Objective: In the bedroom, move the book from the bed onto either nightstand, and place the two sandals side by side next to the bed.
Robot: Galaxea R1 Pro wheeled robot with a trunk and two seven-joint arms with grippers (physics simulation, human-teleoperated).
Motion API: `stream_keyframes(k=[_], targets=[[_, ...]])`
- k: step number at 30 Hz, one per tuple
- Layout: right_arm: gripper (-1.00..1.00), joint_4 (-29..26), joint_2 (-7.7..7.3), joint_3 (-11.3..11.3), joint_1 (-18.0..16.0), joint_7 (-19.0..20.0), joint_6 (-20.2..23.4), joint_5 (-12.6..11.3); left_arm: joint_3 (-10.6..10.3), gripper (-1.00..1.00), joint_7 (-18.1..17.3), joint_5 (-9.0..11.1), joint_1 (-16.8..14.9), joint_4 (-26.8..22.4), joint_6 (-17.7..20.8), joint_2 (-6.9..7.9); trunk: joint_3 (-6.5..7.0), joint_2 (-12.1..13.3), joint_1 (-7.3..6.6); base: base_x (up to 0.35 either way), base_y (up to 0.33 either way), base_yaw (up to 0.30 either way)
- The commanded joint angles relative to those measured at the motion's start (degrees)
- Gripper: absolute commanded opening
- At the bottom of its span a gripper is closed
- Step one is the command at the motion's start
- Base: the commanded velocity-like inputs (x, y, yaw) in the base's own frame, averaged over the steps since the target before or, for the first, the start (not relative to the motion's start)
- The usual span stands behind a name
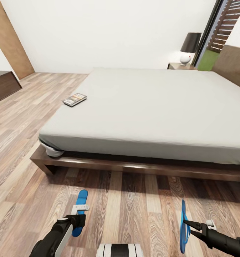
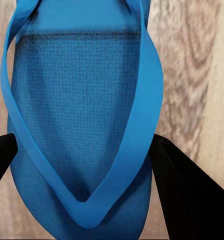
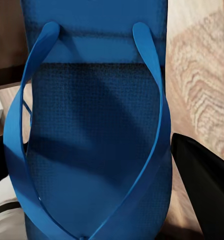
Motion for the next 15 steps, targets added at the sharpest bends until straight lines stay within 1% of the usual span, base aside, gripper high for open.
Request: stream_keyframes(k=[1, 4, 8, 9, 12, 15], targets=[[-1.00, 0.0, -0.12, -0.2, 0.0, 0.1, 0.5, -0.2, -0.2, -1.00, 0.3, 0.5, 0.0, -0.1, 0.3, 0.03, -0.27, 0.0, 0.01, 0.000, 0.000, 0.000], [-1.00, 0.0, -0.33, -0.2, 0.0, 0.1, 0.5, -0.2, -0.3, -1.00, 0.1, 0.5, 0.0, -0.1, 0.4, 0.01, -0.93, -0.1, 0.09, 0.000, 0.000, 0.000], [-1.00, -0.1, -1.55, -0.2, 0.0, 0.3, 0.4, -0.3, -0.3, -1.00, 0.0, 0.5, 0.0, -0.2, 0.5, 0.00, -1.82, -0.1, 0.19, 0.000, 0.000, 0.000], [-1.00, -0.1, -1.70, -0.2, 0.0, 0.9, 0.4, -0.3, -0.3, -1.00, 0.0, 0.5, 0.0, -0.2, 0.5, 0.00, -2.04, -0.1, 0.22, 0.000, 0.000, 0.000], [-1.00, 0.0, -1.84, -0.2, 0.0, 5.8, 0.4, -0.3, -0.3, -1.00, 0.1, 0.4, 0.0, -0.2, 0.5, -0.06, -2.71, -0.2, 0.30, 0.000, 0.000, 0.000], [-1.00, 0.0, -1.82, -0.1, 0.0, 7.0, 0.4, -0.2, -0.3, -1.00, 0.1, 0.4, 0.0, -0.2, 0.5, -0.07, -3.37, -0.2, 0.37, 0.000, 0.000, 0.000]])
